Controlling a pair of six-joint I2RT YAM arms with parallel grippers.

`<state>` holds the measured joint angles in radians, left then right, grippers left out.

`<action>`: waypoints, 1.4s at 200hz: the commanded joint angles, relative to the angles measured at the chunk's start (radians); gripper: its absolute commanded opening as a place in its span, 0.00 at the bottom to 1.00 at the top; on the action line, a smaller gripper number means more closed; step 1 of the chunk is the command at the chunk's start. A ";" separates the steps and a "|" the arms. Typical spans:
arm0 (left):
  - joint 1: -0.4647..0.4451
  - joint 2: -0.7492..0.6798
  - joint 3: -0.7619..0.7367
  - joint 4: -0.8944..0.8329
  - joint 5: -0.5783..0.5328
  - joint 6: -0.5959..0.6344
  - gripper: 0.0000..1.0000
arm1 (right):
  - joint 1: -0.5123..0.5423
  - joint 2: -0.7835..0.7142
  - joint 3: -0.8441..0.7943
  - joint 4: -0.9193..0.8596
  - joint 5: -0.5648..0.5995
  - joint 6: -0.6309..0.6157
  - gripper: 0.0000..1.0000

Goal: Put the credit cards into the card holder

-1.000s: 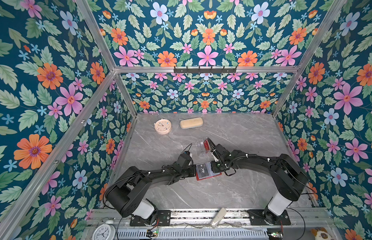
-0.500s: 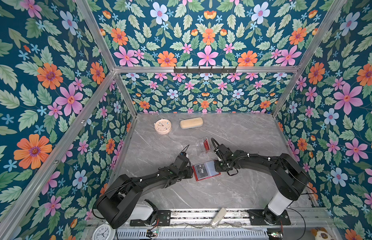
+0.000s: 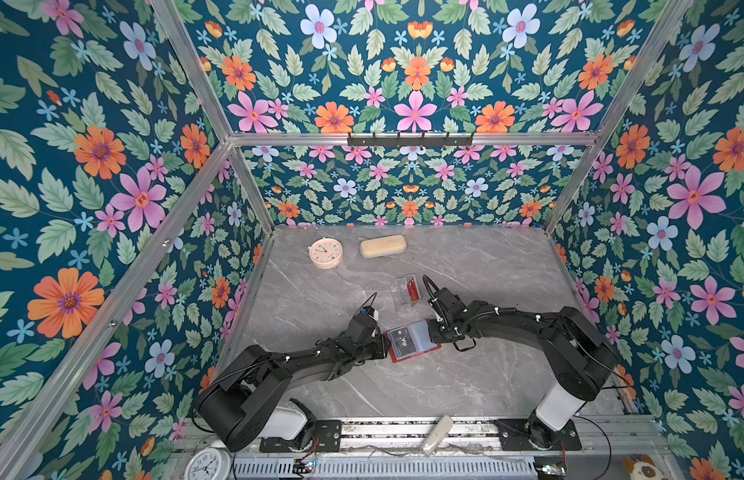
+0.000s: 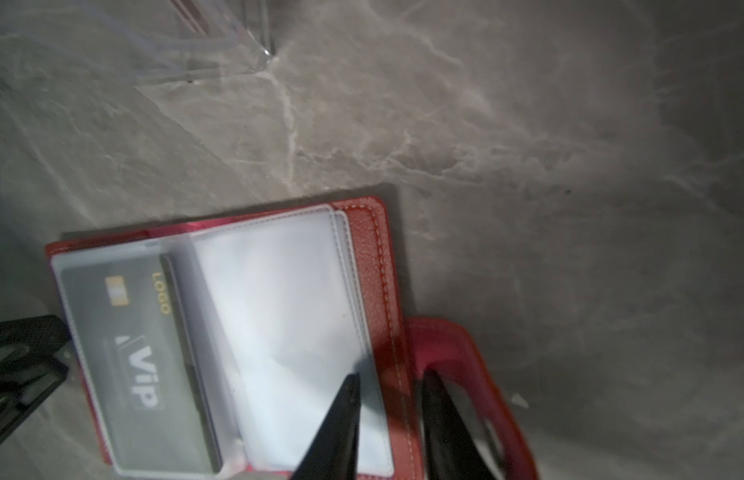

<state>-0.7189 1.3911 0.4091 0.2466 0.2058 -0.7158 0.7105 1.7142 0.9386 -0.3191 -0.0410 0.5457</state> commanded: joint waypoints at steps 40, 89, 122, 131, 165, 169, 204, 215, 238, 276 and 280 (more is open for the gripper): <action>0.001 0.007 -0.016 0.037 0.054 -0.040 0.25 | 0.000 0.008 -0.026 -0.079 -0.014 0.013 0.28; 0.001 0.008 -0.031 0.105 0.094 -0.066 0.25 | 0.000 0.002 -0.037 -0.072 -0.016 0.020 0.28; 0.000 0.008 -0.036 0.130 0.104 -0.080 0.22 | 0.001 0.003 -0.038 -0.073 -0.017 0.020 0.27; 0.000 0.004 -0.041 0.144 0.111 -0.086 0.21 | 0.001 0.002 -0.037 -0.074 -0.017 0.020 0.28; 0.001 -0.003 -0.045 0.158 0.106 -0.094 0.18 | 0.001 0.000 -0.039 -0.073 -0.018 0.022 0.28; 0.000 -0.003 -0.044 0.160 0.106 -0.096 0.17 | 0.001 0.001 -0.039 -0.074 -0.018 0.022 0.28; 0.001 -0.010 -0.050 0.180 0.106 -0.099 0.09 | 0.003 -0.009 -0.038 -0.106 0.000 0.026 0.27; 0.000 -0.009 -0.049 0.184 0.108 -0.099 0.09 | 0.002 -0.016 -0.040 -0.120 0.008 0.031 0.27; 0.000 -0.004 -0.040 0.157 0.091 -0.089 0.09 | 0.008 -0.029 -0.051 -0.145 0.024 0.042 0.27; 0.001 -0.045 -0.026 0.034 -0.010 -0.068 0.18 | 0.024 -0.039 -0.056 -0.181 0.073 0.077 0.25; 0.000 -0.053 -0.025 0.014 -0.027 -0.065 0.19 | 0.025 -0.040 -0.056 -0.182 0.077 0.080 0.25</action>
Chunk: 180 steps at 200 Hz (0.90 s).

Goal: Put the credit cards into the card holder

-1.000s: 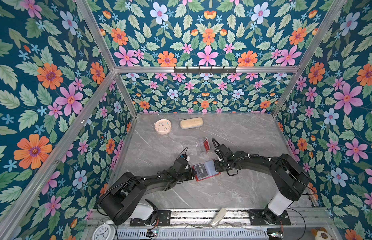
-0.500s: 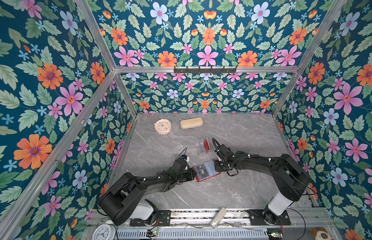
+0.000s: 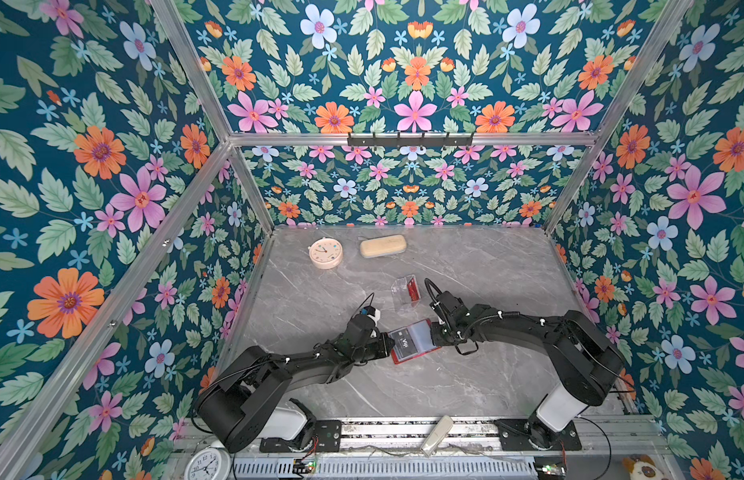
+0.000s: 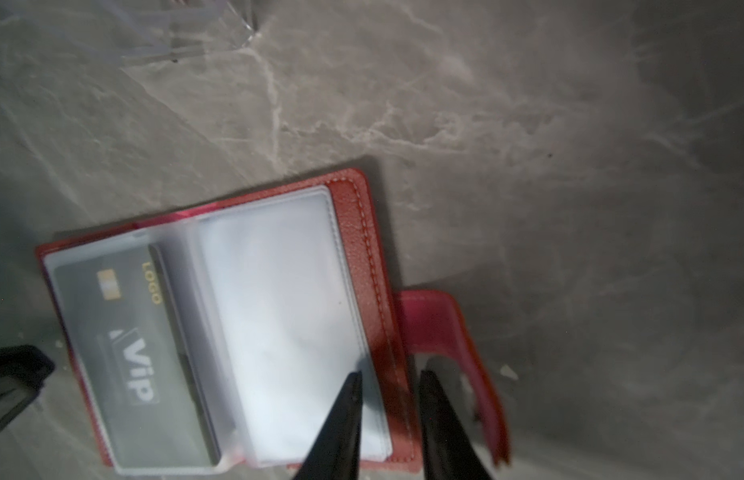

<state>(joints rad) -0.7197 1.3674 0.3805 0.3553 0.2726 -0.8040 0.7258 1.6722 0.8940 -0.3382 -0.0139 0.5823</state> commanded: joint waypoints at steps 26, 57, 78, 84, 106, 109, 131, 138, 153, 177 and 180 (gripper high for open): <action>0.002 -0.044 0.007 -0.161 -0.138 0.034 0.23 | 0.018 -0.004 -0.004 -0.178 0.069 0.055 0.24; 0.001 -0.008 0.014 -0.136 -0.107 0.040 0.28 | 0.026 -0.038 0.007 -0.205 0.096 0.062 0.24; 0.002 0.031 0.016 -0.088 -0.078 0.039 0.28 | 0.029 -0.045 0.005 -0.199 0.073 0.053 0.24; 0.002 0.043 0.018 -0.074 -0.070 0.041 0.27 | 0.031 -0.046 0.006 -0.197 0.064 0.050 0.24; 0.003 0.082 0.033 -0.041 -0.056 0.052 0.25 | 0.039 -0.050 0.008 -0.195 0.051 0.048 0.24; 0.002 0.086 0.036 -0.039 -0.056 0.052 0.24 | 0.041 -0.050 0.005 -0.196 0.051 0.048 0.24; 0.003 0.118 0.063 -0.025 -0.052 0.069 0.22 | 0.045 -0.067 0.006 -0.213 0.069 0.053 0.24; 0.002 0.129 0.070 -0.019 -0.050 0.075 0.22 | 0.046 -0.077 0.003 -0.217 0.079 0.056 0.24; 0.003 0.150 0.087 -0.007 -0.047 0.086 0.22 | 0.046 -0.106 -0.008 -0.221 0.102 0.065 0.24; 0.005 0.186 0.128 -0.004 -0.030 0.113 0.22 | 0.046 -0.161 -0.027 -0.214 0.126 0.076 0.25; 0.006 0.189 0.135 -0.009 -0.030 0.116 0.22 | 0.045 -0.167 -0.028 -0.213 0.129 0.076 0.25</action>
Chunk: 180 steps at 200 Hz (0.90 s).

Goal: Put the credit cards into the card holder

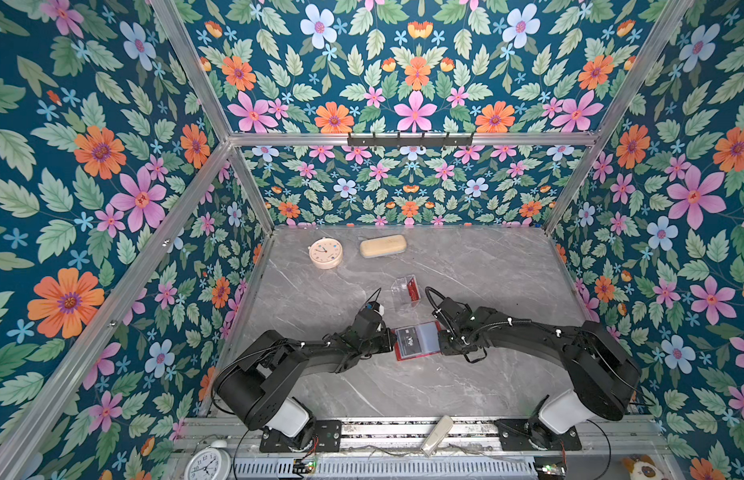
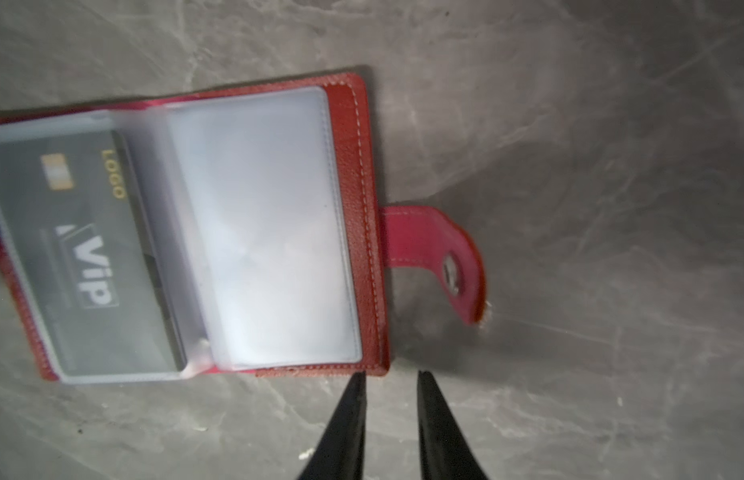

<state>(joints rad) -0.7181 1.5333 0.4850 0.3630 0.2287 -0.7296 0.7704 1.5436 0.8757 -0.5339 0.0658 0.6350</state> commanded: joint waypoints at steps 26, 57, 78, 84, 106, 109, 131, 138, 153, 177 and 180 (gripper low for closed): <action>0.004 0.009 0.061 -0.057 0.004 0.058 0.27 | -0.020 -0.073 -0.009 -0.022 0.061 0.023 0.26; 0.002 -0.065 0.040 -0.112 -0.037 0.065 0.38 | -0.075 -0.095 -0.014 -0.008 0.050 0.002 0.32; 0.002 -0.110 0.011 -0.142 -0.048 0.066 0.44 | -0.123 -0.089 -0.018 0.027 -0.012 -0.032 0.37; 0.002 -0.118 0.003 -0.146 -0.044 0.065 0.45 | -0.137 -0.083 -0.018 0.035 -0.035 -0.043 0.38; 0.002 -0.134 -0.027 -0.144 -0.026 0.058 0.45 | -0.148 -0.058 -0.014 0.077 -0.084 -0.070 0.39; 0.002 -0.133 -0.031 -0.142 -0.024 0.057 0.45 | -0.148 -0.053 -0.010 0.080 -0.089 -0.072 0.39; 0.003 -0.132 -0.055 -0.116 0.000 0.047 0.46 | -0.149 -0.006 0.010 0.090 -0.090 -0.074 0.39; 0.002 -0.128 -0.058 -0.106 0.011 0.043 0.46 | -0.151 0.009 0.014 0.093 -0.090 -0.074 0.38; 0.001 -0.118 -0.070 -0.079 0.038 0.032 0.46 | -0.153 0.038 0.023 0.087 -0.080 -0.067 0.29; -0.003 -0.094 -0.072 -0.056 0.078 0.023 0.45 | -0.152 0.068 0.023 0.065 -0.032 -0.049 0.22; -0.002 -0.090 -0.072 -0.055 0.081 0.023 0.45 | -0.153 0.071 0.021 0.065 -0.028 -0.048 0.21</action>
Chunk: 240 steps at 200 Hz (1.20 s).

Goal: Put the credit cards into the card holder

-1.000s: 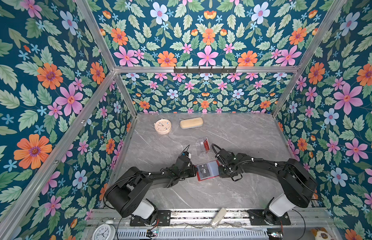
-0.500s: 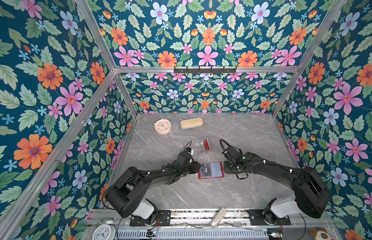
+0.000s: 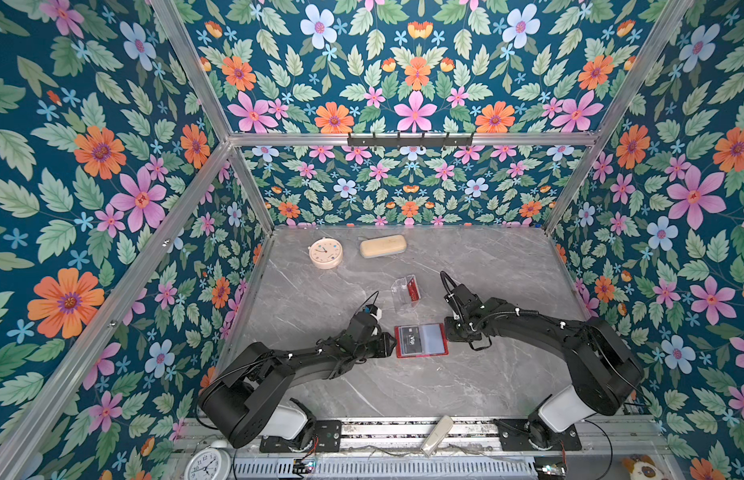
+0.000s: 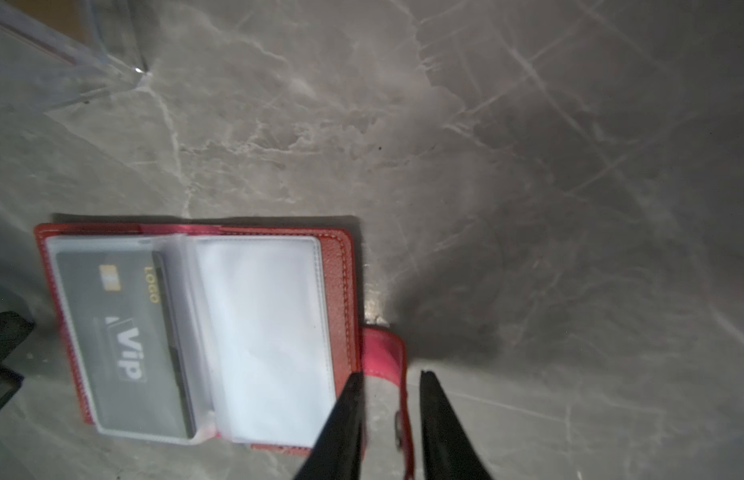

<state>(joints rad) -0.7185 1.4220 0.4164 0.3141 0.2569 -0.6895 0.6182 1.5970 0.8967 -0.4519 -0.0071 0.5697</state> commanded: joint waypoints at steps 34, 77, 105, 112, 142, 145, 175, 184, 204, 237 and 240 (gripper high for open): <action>-0.004 0.049 -0.004 0.002 0.073 -0.026 0.45 | 0.000 0.045 -0.010 -0.032 0.059 0.022 0.09; -0.006 0.103 0.011 0.029 0.109 -0.043 0.42 | 0.000 0.092 -0.025 -0.048 0.073 0.030 0.05; -0.006 0.121 0.012 0.043 0.122 -0.056 0.39 | 0.000 0.098 -0.034 -0.043 0.070 0.032 0.04; -0.007 0.123 0.012 0.043 0.120 -0.057 0.38 | 0.000 0.097 -0.034 -0.044 0.069 0.032 0.04; -0.009 0.125 0.010 0.061 0.128 -0.074 0.33 | -0.001 0.096 -0.031 -0.040 0.067 0.030 0.04; -0.008 0.124 0.009 0.066 0.128 -0.078 0.32 | 0.000 0.097 -0.031 -0.038 0.066 0.030 0.04; -0.008 0.113 0.004 0.097 0.128 -0.099 0.24 | 0.002 0.096 -0.032 -0.034 0.059 0.030 0.04; -0.008 0.111 0.008 0.101 0.127 -0.102 0.22 | 0.002 0.093 -0.034 -0.033 0.059 0.030 0.04; -0.007 0.107 0.007 0.116 0.131 -0.110 0.17 | 0.002 0.088 -0.036 -0.033 0.059 0.031 0.04; -0.007 0.100 0.007 0.130 0.133 -0.119 0.07 | 0.002 0.079 -0.042 -0.033 0.060 0.032 0.04; -0.007 0.099 0.008 0.132 0.133 -0.120 0.06 | 0.002 0.079 -0.044 -0.034 0.060 0.032 0.04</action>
<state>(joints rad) -0.7254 1.5307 0.4213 0.4480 0.3820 -0.8043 0.6201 1.6604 0.8749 -0.4438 0.0338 0.5915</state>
